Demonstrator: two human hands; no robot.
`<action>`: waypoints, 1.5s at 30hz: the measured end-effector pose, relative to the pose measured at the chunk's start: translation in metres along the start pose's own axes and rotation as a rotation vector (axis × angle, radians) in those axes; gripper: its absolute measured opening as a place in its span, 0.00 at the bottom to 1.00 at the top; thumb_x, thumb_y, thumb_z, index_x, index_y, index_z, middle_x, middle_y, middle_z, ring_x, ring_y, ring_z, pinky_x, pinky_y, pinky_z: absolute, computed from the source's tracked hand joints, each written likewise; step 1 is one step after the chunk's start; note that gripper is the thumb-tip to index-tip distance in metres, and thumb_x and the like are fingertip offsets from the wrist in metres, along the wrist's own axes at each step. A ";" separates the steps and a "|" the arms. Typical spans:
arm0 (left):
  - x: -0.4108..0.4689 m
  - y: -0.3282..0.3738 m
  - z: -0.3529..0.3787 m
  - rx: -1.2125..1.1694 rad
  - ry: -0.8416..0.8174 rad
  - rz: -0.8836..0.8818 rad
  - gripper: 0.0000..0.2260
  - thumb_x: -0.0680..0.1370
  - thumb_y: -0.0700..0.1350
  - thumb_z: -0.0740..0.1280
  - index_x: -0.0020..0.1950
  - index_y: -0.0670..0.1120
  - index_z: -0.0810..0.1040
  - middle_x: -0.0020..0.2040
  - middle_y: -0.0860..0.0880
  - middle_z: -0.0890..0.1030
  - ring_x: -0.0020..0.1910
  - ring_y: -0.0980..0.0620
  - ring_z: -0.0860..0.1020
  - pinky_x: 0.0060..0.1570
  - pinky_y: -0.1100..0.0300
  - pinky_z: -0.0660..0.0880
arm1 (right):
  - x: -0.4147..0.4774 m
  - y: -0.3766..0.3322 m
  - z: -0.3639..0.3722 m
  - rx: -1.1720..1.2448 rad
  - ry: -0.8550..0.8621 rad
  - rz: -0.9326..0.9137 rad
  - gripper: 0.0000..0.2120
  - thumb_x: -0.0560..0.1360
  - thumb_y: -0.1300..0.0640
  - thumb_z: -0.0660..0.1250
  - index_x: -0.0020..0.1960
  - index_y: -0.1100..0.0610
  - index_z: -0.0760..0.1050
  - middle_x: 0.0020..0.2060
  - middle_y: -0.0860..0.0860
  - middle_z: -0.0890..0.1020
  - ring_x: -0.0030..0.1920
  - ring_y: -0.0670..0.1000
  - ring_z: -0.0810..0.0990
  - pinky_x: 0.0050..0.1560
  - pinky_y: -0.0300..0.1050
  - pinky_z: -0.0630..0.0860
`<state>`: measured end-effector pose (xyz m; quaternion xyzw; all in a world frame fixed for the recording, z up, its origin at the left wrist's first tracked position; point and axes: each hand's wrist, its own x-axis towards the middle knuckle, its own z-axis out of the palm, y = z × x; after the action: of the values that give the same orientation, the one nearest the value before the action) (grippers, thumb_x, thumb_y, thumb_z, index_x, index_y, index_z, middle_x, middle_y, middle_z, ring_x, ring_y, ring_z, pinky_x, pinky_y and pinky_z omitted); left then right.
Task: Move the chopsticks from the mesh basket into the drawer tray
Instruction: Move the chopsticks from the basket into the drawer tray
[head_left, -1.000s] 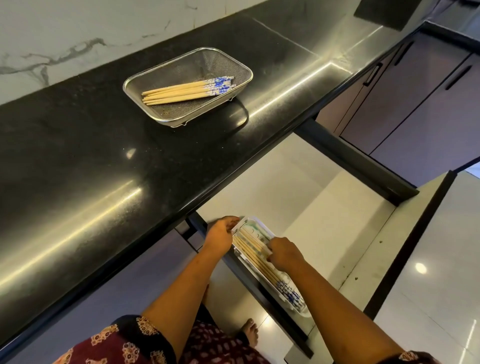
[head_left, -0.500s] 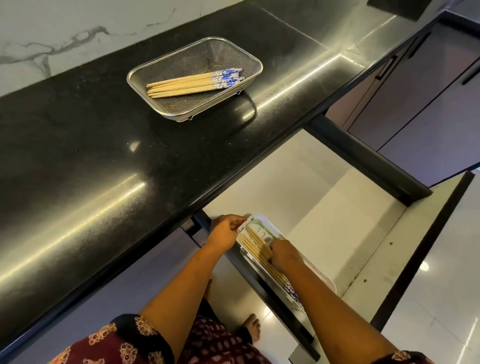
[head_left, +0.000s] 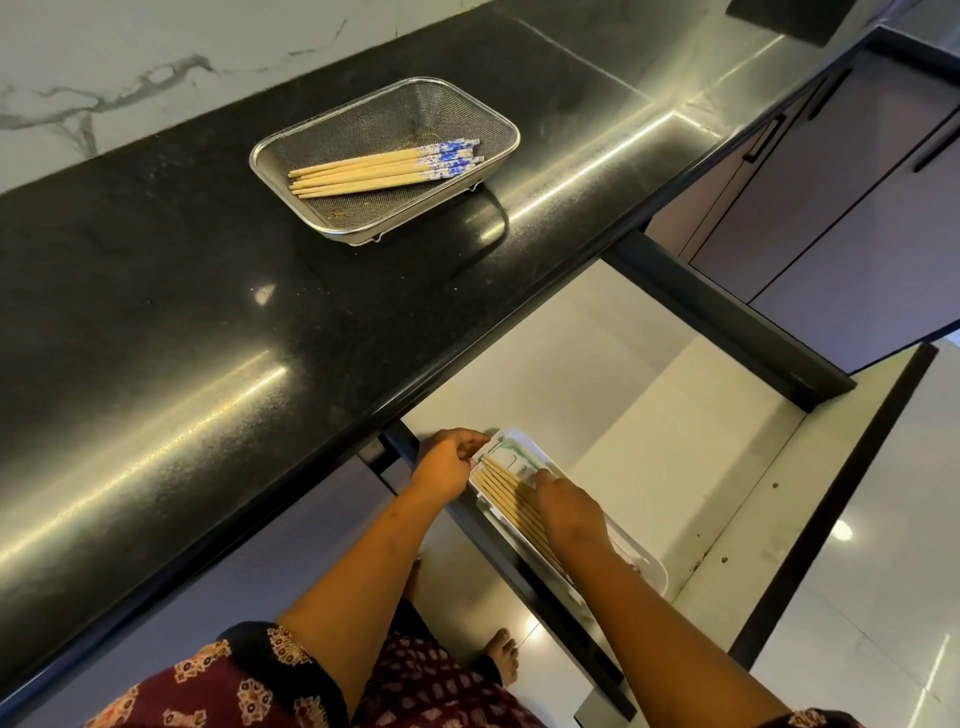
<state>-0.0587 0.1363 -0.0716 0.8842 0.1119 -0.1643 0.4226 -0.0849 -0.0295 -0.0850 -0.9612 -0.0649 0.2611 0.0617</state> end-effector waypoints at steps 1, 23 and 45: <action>-0.002 0.002 0.002 0.022 0.033 -0.003 0.12 0.77 0.31 0.60 0.57 0.36 0.79 0.46 0.44 0.80 0.36 0.55 0.80 0.32 0.71 0.75 | 0.000 0.001 0.001 0.015 0.006 0.014 0.11 0.81 0.52 0.53 0.58 0.53 0.70 0.53 0.54 0.81 0.46 0.53 0.81 0.46 0.45 0.75; -0.002 0.017 0.052 0.746 -0.329 0.216 0.20 0.77 0.33 0.59 0.69 0.43 0.68 0.67 0.42 0.72 0.66 0.45 0.72 0.65 0.54 0.70 | -0.021 0.020 0.021 -0.066 0.023 -0.007 0.20 0.78 0.56 0.61 0.69 0.55 0.62 0.63 0.56 0.75 0.59 0.57 0.77 0.55 0.51 0.76; -0.007 0.019 0.067 0.959 -0.367 0.336 0.19 0.80 0.48 0.58 0.71 0.50 0.65 0.70 0.47 0.69 0.69 0.47 0.66 0.67 0.44 0.63 | -0.027 0.033 0.030 0.142 -0.027 0.120 0.20 0.80 0.59 0.57 0.70 0.58 0.58 0.60 0.58 0.77 0.57 0.57 0.79 0.55 0.50 0.77</action>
<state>-0.0723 0.0716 -0.0951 0.9404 -0.1942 -0.2790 0.0047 -0.1203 -0.0638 -0.1028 -0.9528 0.0106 0.2813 0.1133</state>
